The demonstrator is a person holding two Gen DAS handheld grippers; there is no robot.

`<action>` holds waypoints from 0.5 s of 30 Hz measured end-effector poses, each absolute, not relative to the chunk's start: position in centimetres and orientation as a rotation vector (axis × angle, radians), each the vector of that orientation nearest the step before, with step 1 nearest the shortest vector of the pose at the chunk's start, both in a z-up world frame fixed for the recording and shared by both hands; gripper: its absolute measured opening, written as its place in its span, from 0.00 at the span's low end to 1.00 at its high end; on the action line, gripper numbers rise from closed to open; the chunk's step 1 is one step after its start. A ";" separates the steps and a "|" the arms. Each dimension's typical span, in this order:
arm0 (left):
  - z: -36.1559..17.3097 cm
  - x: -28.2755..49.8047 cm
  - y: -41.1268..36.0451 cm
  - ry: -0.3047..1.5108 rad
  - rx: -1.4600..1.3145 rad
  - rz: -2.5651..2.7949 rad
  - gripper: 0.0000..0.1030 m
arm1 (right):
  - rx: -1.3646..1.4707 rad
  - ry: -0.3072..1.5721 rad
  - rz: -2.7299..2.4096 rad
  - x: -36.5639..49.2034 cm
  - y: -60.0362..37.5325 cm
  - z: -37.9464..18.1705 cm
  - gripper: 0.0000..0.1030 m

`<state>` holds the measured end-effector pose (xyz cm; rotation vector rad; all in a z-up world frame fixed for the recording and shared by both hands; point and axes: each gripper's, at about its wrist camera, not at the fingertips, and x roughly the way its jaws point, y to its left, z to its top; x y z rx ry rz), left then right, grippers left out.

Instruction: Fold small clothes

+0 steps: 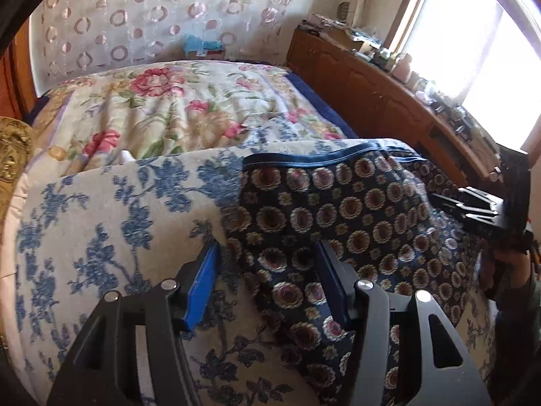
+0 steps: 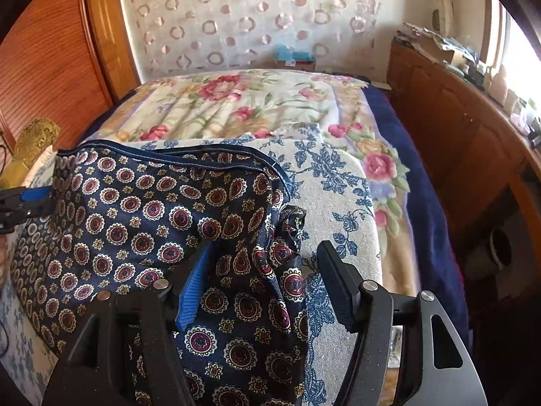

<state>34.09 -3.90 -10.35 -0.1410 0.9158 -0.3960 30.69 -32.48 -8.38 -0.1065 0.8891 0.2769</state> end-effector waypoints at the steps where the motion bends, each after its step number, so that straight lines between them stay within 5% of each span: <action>1: -10.4 34.0 -3.8 0.914 -0.147 -0.410 0.39 | -0.110 0.887 0.289 30.6 -32.4 -8.4 0.51; 5: -10.4 34.2 -3.5 0.939 -0.192 -0.451 0.09 | -0.102 0.889 0.320 30.5 -32.4 -8.4 0.40; 7: -9.9 33.9 -3.3 0.924 -0.209 -0.470 0.03 | -0.080 0.892 0.352 30.4 -32.4 -8.3 0.31; 9: -8.8 33.1 -3.3 0.884 -0.190 -0.475 0.02 | -0.063 0.891 0.396 30.1 -32.1 -8.2 0.14; 15: -4.2 29.5 -2.1 0.744 -0.171 -0.484 0.02 | -0.085 0.789 0.355 28.4 -30.5 -5.9 0.07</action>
